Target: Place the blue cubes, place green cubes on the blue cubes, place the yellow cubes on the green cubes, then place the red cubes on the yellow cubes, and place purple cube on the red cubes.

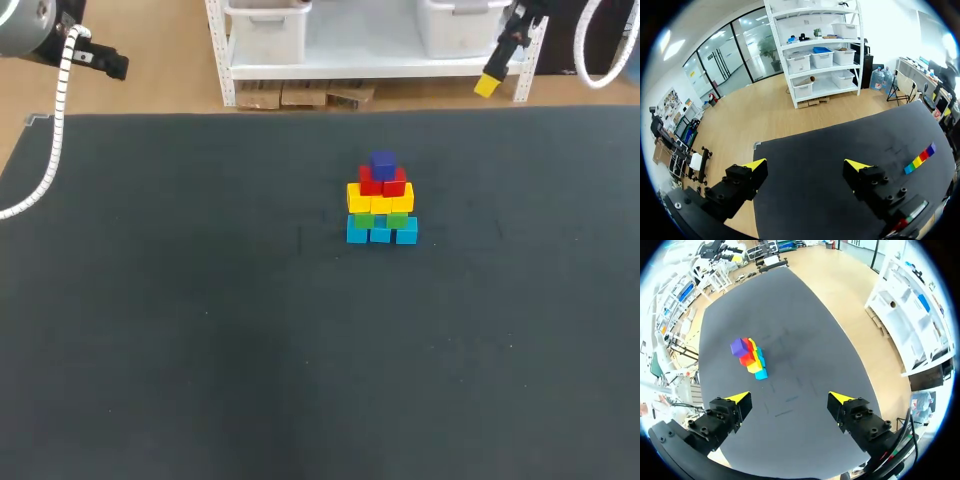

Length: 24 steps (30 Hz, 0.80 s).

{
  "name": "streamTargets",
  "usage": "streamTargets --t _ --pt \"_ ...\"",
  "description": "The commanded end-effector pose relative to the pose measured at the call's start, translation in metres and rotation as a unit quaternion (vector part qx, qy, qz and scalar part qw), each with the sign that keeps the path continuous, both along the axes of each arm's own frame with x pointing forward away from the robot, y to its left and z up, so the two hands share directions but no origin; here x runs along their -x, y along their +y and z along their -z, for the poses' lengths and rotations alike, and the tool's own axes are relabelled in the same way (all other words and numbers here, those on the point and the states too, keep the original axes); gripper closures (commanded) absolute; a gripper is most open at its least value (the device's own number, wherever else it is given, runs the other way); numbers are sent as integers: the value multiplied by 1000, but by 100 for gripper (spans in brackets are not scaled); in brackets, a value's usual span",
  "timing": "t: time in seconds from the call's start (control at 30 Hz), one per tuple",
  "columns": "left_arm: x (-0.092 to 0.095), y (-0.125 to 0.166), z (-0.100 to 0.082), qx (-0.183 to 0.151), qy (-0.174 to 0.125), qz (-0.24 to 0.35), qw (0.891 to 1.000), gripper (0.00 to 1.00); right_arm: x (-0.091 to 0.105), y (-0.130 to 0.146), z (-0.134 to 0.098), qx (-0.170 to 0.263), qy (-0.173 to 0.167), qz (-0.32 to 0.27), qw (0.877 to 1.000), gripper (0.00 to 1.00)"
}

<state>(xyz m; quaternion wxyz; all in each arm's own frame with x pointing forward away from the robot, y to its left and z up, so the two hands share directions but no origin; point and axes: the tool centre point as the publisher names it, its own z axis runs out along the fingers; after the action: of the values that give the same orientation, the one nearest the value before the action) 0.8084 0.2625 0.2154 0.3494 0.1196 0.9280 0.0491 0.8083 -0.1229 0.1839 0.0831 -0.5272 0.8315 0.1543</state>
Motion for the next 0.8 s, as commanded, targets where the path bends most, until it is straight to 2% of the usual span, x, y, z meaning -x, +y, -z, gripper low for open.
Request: streamTargets --t 0.03,0.1,0.2,0.8 --pt "0 1 0 1 0 1 1000 0 9 -7 3 -6 -107 45 993 0" --pt "0 1 0 1 0 1 1000 0 9 -8 5 -4 -109 47 993 0" --pt "0 1 0 1 0 1 1000 0 9 -9 6 -31 -106 53 992 0" --pt "0 1 0 1 0 1 1000 0 9 -9 6 -31 -106 53 992 0"
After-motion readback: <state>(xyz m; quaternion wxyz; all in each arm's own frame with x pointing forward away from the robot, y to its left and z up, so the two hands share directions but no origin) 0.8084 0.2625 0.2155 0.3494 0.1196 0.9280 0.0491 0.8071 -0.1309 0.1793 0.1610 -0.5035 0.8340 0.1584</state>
